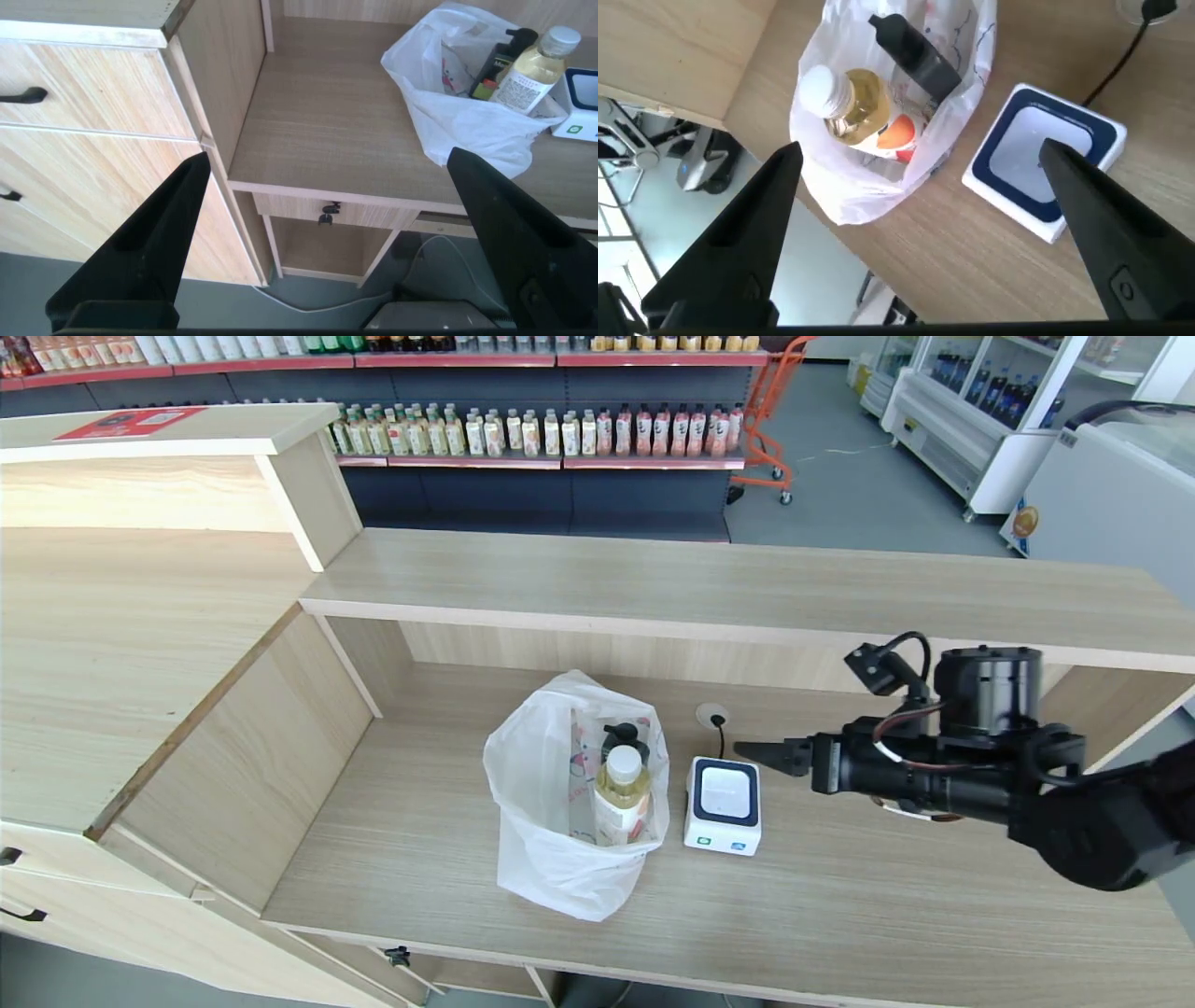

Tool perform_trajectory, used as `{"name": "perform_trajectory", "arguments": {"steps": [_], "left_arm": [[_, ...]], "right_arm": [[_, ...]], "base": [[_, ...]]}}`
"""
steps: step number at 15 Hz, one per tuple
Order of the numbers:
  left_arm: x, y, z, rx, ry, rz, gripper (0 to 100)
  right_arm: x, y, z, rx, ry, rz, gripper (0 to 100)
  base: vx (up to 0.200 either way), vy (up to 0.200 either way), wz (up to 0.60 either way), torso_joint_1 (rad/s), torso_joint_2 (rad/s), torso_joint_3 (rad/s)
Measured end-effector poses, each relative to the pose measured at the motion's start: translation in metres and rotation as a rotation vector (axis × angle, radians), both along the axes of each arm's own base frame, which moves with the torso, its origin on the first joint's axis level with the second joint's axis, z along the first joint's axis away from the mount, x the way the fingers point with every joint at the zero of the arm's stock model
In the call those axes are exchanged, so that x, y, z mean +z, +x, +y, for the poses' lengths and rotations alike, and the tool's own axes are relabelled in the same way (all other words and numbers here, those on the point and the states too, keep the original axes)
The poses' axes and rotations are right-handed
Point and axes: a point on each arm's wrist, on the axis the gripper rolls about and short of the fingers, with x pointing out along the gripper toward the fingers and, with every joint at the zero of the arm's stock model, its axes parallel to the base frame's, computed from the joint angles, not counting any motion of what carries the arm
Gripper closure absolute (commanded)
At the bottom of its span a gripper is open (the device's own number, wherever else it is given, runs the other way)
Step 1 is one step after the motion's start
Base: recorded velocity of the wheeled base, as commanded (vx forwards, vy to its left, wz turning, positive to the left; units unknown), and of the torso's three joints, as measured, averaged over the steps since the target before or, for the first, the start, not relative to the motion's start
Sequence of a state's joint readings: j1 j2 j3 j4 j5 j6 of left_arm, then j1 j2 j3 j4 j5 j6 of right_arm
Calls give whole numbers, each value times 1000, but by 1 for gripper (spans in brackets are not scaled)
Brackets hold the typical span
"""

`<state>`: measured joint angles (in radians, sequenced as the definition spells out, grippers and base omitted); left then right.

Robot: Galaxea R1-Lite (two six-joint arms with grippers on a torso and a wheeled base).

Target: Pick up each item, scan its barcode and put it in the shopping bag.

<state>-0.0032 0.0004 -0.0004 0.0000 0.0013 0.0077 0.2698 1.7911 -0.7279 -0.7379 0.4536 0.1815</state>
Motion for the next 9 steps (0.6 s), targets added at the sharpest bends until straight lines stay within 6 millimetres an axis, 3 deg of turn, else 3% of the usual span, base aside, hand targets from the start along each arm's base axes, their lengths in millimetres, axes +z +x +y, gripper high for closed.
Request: {"name": "perform_trajectory", "arguments": {"steps": [2,4,7,9], "left_arm": [[0,0,0,0,0,0,0],[0,0,0,0,0,0,0],[0,0,0,0,0,0,0],[0,0,0,0,0,0,0]], "right_arm": [[24,-53,-30,-69,-17,-28,0],[31,-113,-57,-203,-56,-51,0],[12,-202,-80,-412,-105,-125,0],[-7,-250,-86,-495,-125,-179,0]], "base": [[0,0,0,0,0,0],[0,0,0,0,0,0],[0,0,0,0,0,0],[0,0,0,0,0,0]]}}
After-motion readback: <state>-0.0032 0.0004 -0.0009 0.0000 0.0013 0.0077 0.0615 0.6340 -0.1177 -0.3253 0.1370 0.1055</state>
